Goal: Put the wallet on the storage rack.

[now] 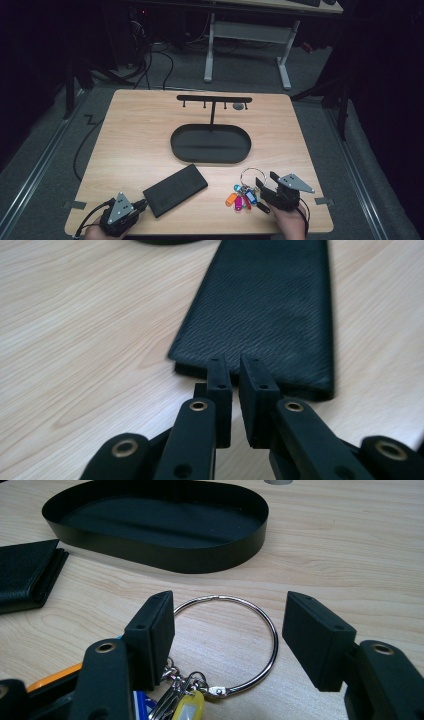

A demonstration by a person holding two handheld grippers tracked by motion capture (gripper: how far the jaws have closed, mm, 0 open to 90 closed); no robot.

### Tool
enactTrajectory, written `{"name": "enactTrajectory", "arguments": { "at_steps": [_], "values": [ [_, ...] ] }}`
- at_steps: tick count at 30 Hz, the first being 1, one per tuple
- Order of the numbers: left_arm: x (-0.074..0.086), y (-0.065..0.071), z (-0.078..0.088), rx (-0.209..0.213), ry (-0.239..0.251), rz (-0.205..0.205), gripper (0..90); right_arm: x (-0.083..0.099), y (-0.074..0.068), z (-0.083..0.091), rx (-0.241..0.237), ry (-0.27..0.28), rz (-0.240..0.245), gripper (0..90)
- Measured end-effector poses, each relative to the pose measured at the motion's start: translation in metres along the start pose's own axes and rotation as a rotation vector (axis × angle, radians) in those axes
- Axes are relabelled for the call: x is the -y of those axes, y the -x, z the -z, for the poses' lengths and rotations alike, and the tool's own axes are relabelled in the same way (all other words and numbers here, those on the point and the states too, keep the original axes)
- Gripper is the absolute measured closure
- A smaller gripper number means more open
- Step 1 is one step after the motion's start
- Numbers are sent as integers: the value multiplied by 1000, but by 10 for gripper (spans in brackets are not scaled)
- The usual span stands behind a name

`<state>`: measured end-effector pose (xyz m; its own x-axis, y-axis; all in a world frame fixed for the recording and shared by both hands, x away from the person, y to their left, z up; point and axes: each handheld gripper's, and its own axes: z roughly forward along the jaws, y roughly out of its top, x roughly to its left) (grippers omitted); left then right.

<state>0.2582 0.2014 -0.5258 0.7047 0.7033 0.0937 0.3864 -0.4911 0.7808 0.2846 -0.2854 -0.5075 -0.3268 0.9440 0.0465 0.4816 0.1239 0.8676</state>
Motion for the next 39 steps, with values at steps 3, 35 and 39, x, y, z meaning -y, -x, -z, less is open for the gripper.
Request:
{"name": "enactTrajectory", "arguments": {
  "at_steps": [3,35,39],
  "values": [
    [1,-4,0,-31,3,24,830,0,1,0,1,0,-2,382],
    [-49,40,-19,43,94,-44,511,11,7,14,26,-15,-18,386],
    [-67,56,-35,80,85,-79,465,15,10,21,37,-18,-18,386]
  ]
}}
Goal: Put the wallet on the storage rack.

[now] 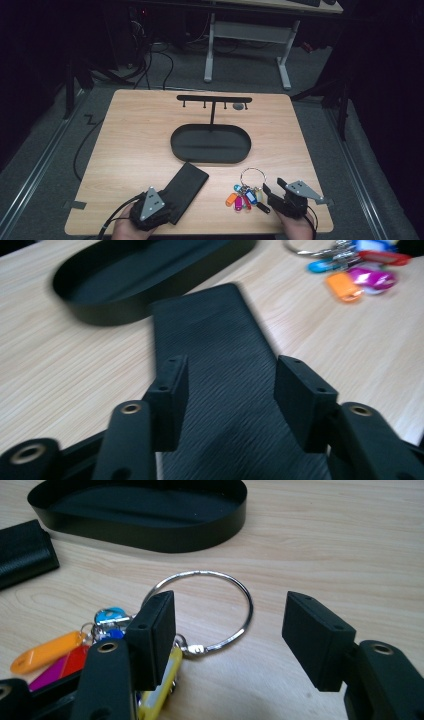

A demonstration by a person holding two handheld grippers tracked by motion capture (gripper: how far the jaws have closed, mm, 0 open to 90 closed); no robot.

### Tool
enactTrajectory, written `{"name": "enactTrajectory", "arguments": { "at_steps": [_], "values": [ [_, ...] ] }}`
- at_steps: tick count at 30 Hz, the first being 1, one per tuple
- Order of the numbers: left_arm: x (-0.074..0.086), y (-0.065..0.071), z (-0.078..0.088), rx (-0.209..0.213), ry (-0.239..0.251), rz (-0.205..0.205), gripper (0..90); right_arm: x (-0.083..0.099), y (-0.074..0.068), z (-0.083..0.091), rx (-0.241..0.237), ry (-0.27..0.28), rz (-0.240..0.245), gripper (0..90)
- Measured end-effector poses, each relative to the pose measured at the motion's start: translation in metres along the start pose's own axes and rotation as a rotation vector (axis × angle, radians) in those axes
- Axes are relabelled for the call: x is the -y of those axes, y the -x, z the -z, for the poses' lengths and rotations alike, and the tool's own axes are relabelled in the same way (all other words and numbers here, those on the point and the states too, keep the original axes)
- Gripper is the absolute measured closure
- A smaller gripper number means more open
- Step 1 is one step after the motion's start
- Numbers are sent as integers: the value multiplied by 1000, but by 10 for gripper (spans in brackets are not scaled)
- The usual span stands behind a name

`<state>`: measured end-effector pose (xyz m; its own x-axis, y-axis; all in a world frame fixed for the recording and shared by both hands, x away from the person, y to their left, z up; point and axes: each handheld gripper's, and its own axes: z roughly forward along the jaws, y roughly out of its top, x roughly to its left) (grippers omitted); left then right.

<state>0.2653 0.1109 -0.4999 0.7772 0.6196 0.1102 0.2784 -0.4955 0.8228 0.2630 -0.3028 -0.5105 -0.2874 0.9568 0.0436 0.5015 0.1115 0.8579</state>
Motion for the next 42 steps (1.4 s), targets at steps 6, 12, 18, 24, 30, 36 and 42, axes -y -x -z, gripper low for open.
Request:
{"name": "enactTrajectory", "arguments": {
  "at_steps": [6,12,18,24,30,36,42],
  "values": [
    [2,19,-17,20,-34,-88,424,6,7,10,17,2,-31,387],
    [10,31,-25,-32,-88,-190,408,7,8,12,29,3,-30,388],
    [15,39,-28,-107,-107,-259,459,8,7,12,30,-5,-40,389],
    [17,37,-26,-113,-85,-231,545,8,8,10,20,-8,-53,391],
    [20,22,-19,-100,-67,-168,691,8,10,9,10,0,-72,393],
    [20,20,-14,-107,-46,-159,759,8,11,10,5,3,-76,395],
    [16,12,-2,-106,14,-106,797,7,11,12,4,10,-81,398]
  ]
}}
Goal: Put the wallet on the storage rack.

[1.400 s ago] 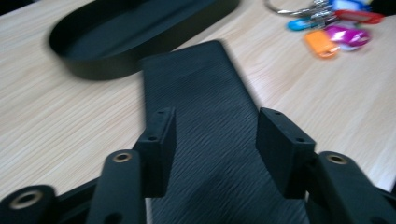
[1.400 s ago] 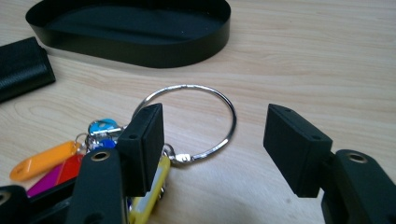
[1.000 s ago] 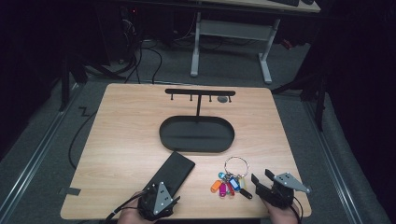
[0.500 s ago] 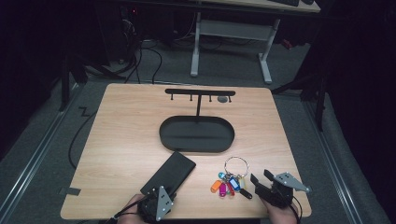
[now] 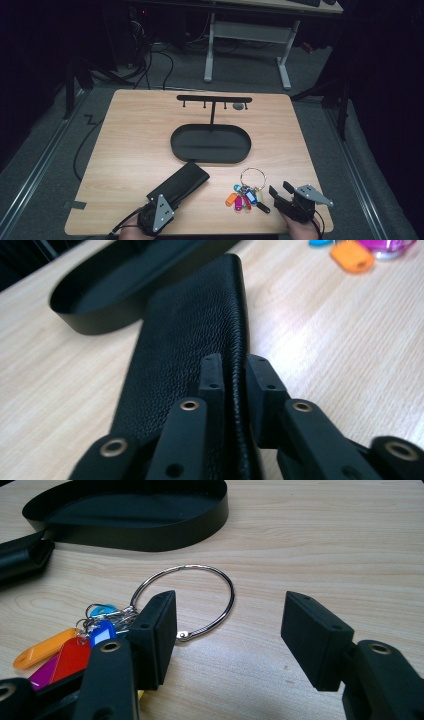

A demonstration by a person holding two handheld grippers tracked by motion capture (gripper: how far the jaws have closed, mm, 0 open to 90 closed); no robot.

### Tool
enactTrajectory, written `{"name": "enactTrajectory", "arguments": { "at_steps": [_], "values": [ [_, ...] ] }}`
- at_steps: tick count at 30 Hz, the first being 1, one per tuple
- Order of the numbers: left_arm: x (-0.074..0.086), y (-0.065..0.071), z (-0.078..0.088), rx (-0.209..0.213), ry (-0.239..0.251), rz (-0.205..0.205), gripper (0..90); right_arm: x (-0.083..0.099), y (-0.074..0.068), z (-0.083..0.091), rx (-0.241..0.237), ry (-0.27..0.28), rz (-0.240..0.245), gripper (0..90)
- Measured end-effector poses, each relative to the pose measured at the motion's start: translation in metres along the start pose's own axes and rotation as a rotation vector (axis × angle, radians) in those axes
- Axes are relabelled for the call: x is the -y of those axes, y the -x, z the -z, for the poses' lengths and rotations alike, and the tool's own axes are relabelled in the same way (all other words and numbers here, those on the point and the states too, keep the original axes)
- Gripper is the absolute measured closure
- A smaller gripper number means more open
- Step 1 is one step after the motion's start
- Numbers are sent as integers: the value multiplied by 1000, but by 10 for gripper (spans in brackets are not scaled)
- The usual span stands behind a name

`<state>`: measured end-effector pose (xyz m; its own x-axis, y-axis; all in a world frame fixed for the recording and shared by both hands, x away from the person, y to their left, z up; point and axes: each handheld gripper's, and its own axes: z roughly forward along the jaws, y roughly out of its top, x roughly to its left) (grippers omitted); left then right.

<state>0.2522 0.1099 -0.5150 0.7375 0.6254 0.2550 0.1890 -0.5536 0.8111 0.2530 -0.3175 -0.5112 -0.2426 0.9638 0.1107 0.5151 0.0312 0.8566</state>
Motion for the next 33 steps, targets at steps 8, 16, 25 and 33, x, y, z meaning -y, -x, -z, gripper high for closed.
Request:
{"name": "enactTrajectory", "arguments": {
  "at_steps": [8,16,25,33],
  "values": [
    [-1,-14,14,11,48,65,816,0,0,0,-2,2,2,398],
    [-3,-29,28,41,92,153,823,-1,1,0,-3,1,1,400],
    [-6,-36,40,79,134,210,830,-1,0,0,-4,-1,-1,400],
    [2,-50,42,96,160,300,829,-1,1,-1,-6,-2,0,401]
  ]
}}
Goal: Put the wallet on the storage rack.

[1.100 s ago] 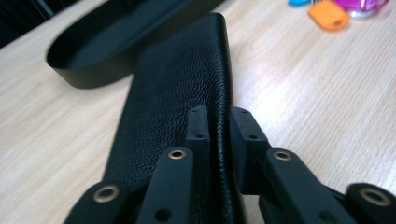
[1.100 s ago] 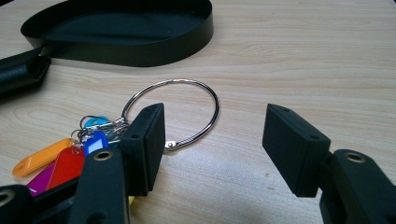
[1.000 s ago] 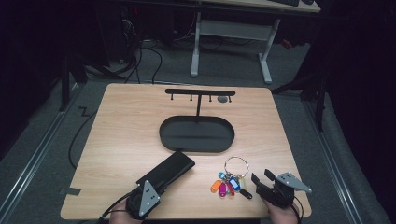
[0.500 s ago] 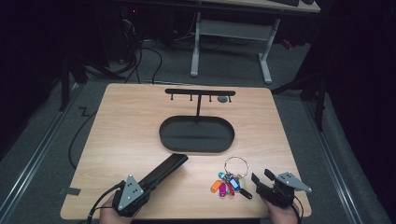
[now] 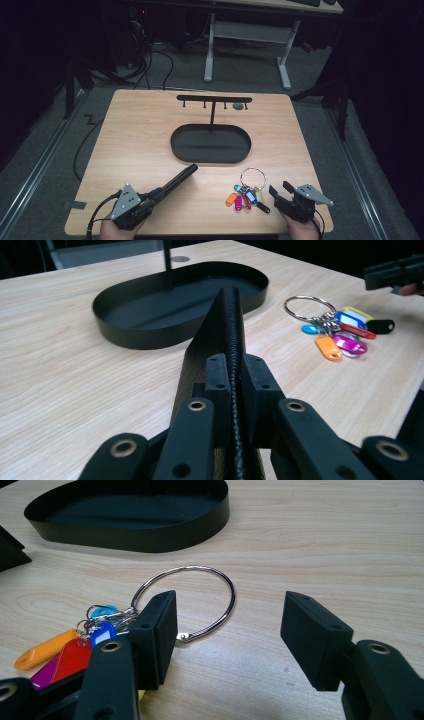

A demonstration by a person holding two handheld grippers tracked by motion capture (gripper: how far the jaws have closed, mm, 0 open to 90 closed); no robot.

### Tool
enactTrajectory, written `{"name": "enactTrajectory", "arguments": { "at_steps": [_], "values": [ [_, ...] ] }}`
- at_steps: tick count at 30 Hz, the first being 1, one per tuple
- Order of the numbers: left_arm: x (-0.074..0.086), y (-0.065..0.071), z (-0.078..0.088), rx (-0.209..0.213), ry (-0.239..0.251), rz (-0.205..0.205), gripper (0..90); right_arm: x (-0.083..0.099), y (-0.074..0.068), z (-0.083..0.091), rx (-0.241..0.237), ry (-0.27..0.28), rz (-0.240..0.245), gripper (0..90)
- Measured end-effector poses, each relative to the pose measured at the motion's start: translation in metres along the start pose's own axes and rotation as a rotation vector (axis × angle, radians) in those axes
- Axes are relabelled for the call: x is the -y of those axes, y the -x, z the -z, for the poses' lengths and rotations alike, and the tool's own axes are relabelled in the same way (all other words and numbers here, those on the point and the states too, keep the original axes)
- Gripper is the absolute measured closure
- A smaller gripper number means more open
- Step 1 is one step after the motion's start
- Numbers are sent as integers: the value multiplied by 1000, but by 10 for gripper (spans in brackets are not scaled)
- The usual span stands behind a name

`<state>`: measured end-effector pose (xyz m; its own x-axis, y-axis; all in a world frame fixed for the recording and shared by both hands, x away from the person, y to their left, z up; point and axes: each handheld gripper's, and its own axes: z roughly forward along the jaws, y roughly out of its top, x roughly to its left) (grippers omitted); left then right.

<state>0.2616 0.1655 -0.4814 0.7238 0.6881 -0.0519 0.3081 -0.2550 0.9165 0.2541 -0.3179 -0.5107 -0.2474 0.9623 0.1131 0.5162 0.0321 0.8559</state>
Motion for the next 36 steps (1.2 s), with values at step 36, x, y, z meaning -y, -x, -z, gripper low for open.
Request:
{"name": "enactTrajectory", "arguments": {
  "at_steps": [36],
  "values": [
    [8,-31,4,-28,39,86,682,0,0,-2,-7,-12,-1,400]
  ]
}}
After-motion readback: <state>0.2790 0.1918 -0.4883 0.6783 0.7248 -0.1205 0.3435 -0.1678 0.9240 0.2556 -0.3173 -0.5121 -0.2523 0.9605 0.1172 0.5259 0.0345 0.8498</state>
